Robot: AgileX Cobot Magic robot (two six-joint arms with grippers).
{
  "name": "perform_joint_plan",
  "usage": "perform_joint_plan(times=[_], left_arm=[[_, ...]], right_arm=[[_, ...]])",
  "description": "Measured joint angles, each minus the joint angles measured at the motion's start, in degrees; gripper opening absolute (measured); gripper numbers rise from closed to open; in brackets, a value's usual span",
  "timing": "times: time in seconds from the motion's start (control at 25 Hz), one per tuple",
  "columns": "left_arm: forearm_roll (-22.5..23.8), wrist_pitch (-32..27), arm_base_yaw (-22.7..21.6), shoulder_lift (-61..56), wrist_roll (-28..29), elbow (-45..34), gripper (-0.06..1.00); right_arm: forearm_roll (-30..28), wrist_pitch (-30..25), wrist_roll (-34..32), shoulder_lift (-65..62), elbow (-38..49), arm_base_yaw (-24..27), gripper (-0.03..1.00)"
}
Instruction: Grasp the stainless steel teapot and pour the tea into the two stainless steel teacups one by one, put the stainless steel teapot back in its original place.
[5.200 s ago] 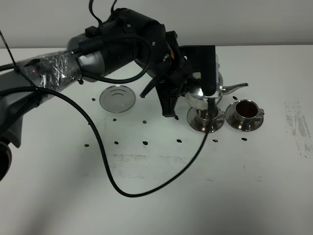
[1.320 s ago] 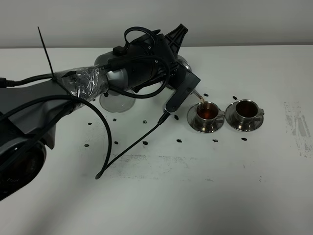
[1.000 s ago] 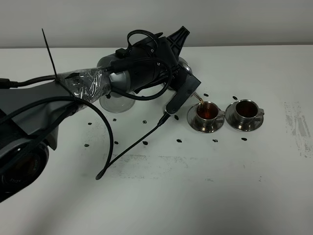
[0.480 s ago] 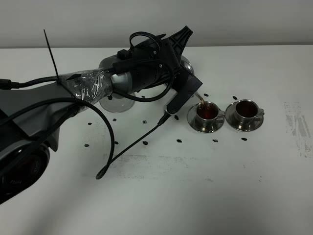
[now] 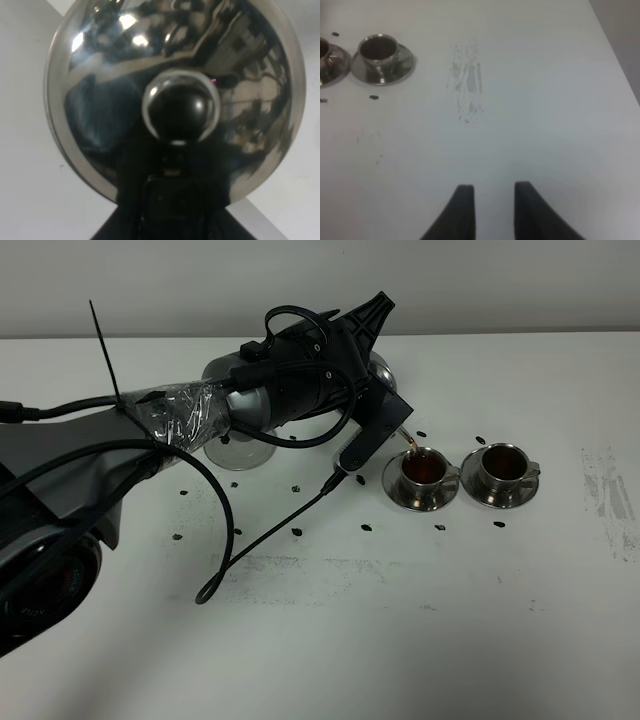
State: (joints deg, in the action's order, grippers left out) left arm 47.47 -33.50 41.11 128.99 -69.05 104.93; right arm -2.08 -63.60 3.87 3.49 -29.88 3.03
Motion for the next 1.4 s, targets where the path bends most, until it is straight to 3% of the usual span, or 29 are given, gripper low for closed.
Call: perform_joint_plan(times=[0.84, 1.12, 1.4], left_arm=[[-0.1, 0.43, 0.0, 0.0, -0.07, 0.0, 0.19], [-6.98, -3.3, 0.0, 0.0, 0.75, 0.0, 0.19], [-12.93, -6.04, -0.56, 0.02, 7.19, 0.05, 0.19]], right_arm=[[0.0, 0.0, 0.0, 0.0, 0.0, 0.0, 0.19], [0.0, 0.0, 0.0, 0.0, 0.0, 0.0, 0.19], [0.0, 0.0, 0.0, 0.0, 0.0, 0.0, 0.19]])
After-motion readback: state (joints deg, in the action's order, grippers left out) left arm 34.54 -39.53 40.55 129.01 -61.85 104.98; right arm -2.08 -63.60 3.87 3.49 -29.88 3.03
